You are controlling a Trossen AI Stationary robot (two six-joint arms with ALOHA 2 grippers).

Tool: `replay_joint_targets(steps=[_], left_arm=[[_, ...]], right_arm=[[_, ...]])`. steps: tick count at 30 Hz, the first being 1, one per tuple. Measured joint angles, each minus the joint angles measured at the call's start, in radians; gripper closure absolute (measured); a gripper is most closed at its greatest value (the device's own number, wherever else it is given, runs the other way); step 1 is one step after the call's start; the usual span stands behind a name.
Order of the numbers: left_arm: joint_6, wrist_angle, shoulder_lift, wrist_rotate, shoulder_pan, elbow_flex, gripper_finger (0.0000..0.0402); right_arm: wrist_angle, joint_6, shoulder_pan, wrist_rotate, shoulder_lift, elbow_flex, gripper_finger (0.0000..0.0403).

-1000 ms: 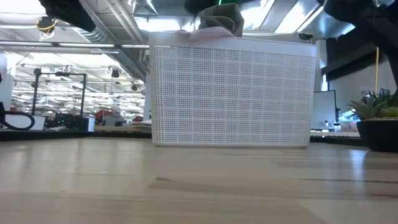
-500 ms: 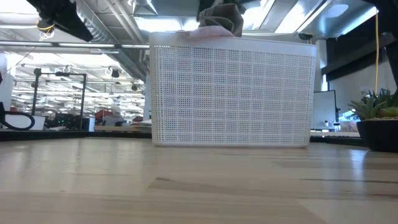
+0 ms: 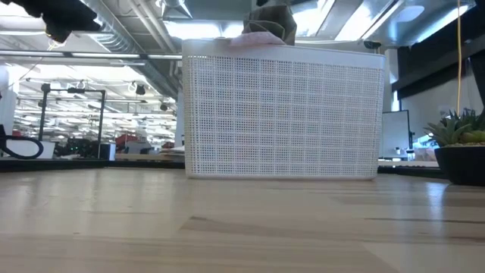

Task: Sort clothes
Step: Return to Home Position

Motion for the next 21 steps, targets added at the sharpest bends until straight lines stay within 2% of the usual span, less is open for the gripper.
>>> replay_joint_targets(steps=[3, 6, 12, 17, 21], left_arm=[[-0.021, 0.079, -0.062, 0.026, -0.024, -0.082, 0.0290], [0.001, 0.172, -0.113, 0.024, -0.033, -0.173, 0.0293], [0.059, 0.455, -0.134, 0.050, -0.034, -0.243, 0.0293], [0.086, 0.501, -0.121, 0.051, -0.034, -0.292, 0.0293], [0.185, 0.614, -0.120, 0.079, -0.032, -0.380, 0.0295]], right_arm=[[0.022, 0.026, 0.028, 0.019, -0.059, -0.090, 0.0172], [0.152, 0.042, 0.049, 0.015, -0.152, -0.251, 0.0172], [0.633, 0.036, 0.095, -0.080, -0.432, -0.736, 0.0172], [1.060, 0.063, 0.140, -0.142, -0.681, -1.187, 0.0172], [1.385, 0.071, 0.187, -0.152, -0.851, -1.486, 0.0172]])
